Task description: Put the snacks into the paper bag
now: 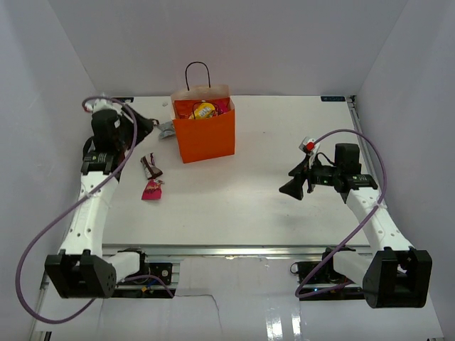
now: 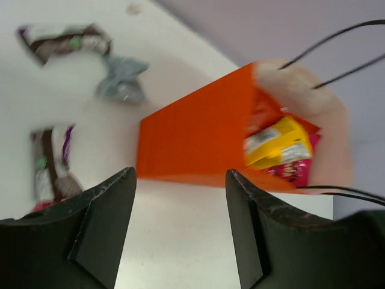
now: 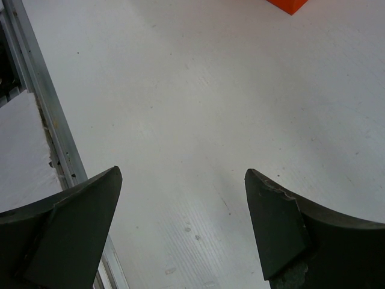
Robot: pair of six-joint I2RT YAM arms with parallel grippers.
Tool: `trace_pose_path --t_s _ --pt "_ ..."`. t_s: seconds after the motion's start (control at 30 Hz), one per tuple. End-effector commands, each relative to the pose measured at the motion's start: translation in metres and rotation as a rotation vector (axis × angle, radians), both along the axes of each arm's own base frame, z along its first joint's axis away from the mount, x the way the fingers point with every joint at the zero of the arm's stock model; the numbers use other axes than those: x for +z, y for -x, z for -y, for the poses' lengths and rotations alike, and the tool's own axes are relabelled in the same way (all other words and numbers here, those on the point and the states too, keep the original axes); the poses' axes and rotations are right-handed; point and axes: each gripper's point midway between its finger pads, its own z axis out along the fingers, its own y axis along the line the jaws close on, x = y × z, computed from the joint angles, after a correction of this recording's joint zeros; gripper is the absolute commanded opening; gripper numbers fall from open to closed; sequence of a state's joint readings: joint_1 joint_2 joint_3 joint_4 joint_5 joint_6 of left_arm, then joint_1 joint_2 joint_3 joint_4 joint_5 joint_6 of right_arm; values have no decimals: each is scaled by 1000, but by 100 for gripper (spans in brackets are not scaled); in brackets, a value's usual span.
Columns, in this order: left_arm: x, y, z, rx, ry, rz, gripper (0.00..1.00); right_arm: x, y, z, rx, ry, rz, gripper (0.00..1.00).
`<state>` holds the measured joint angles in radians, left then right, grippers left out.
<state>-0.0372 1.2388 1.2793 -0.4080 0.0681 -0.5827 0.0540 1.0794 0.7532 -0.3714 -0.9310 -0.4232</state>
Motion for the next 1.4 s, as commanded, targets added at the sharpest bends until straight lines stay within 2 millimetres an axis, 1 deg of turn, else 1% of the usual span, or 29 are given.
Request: trace_pose_path --t_s 0.0,0.03,0.07,0.13,0.17,0.2,0.23,0.3,0.33,0.37,0.4,0.43,0.47,0.53,0.57,0.63,0.67,0.77,0.8,0.87,0.9,1.0,1.1,1.17,1.2,1.23,1.3,1.33,1.37 --pt "-84 50 -29 290 182 -238 71 6 -2 -2 8 -28 27 89" --pt "-100 60 -31 362 252 -290 71 5 -3 -1 6 -28 26 89" --pt "-113 66 -37 412 258 -320 71 5 -3 -2 6 -29 25 89" --pt "-137 73 -39 423 236 -380 72 4 -3 -2 6 -32 17 89" --pt "-141 72 -38 409 217 -390 74 3 -3 -2 7 -32 14 89" --pt "-146 65 -38 390 197 -391 78 2 -2 -2 9 -34 8 89" --pt "-151 62 -39 344 126 -394 80 1 -2 -2 8 -34 7 89" --pt "-156 55 -42 300 48 -404 87 -1 -2 -3 10 -36 1 89" --pt "-162 46 -45 234 -51 -409 92 -2 -2 -3 10 -36 -1 89" --pt "-167 41 -47 217 -89 -420 93 -3 -2 -3 9 -35 -4 89" --pt "-172 38 -55 241 -126 -444 93 -4 -3 -2 9 -34 -4 89" --pt "-182 29 -67 256 -141 -480 93 -4 -3 -2 9 -33 -1 89" --pt "-187 24 -72 260 -140 -496 92 -4 -3 -2 8 -31 -1 89" --pt "-192 12 -77 257 -141 -515 88 -5 -3 -1 6 -29 -2 89" --pt "-199 2 -78 239 -158 -532 84 -6 -3 -1 3 -26 -3 89" --pt "-206 -10 -75 202 -167 -547 80 -7 -4 0 1 -22 2 89" --pt "-215 -18 -76 191 -178 -568 79 -7 -4 1 -1 -21 2 89" --pt "-228 -22 -75 159 -191 -605 77 -9 -6 3 -11 -18 1 89" --pt "-236 -24 -74 148 -192 -616 75 -9 -7 4 -15 -16 0 89" --pt "-243 -25 -70 121 -179 -630 73 -10 -8 6 -22 -16 -3 89" --pt "-251 -25 -68 111 -175 -646 69 -11 -8 7 -27 -16 -4 89" --pt "-266 -23 -67 104 -165 -684 63 -11 -10 9 -33 -16 -6 89" --pt "-277 -18 -67 112 -166 -717 47 -11 -10 8 -31 -16 -7 89" --pt "-277 -18 -68 108 -168 -717 25 -12 -10 8 -32 -16 -12 89" --pt "-277 -18 -68 109 -169 -715 24 -12 -12 12 -45 -16 -10 89" --pt "-271 -21 -68 115 -169 -702 14 -12 -14 16 -60 -16 -11 89" --pt "-260 -24 -69 119 -168 -673 11 -12 -15 17 -63 -16 -7 89" --pt "-245 -27 -69 125 -164 -633 10 -11 -15 17 -64 -17 -6 89" --pt "-237 -28 -68 126 -160 -612 9 -12 -15 17 -65 -17 -7 89"
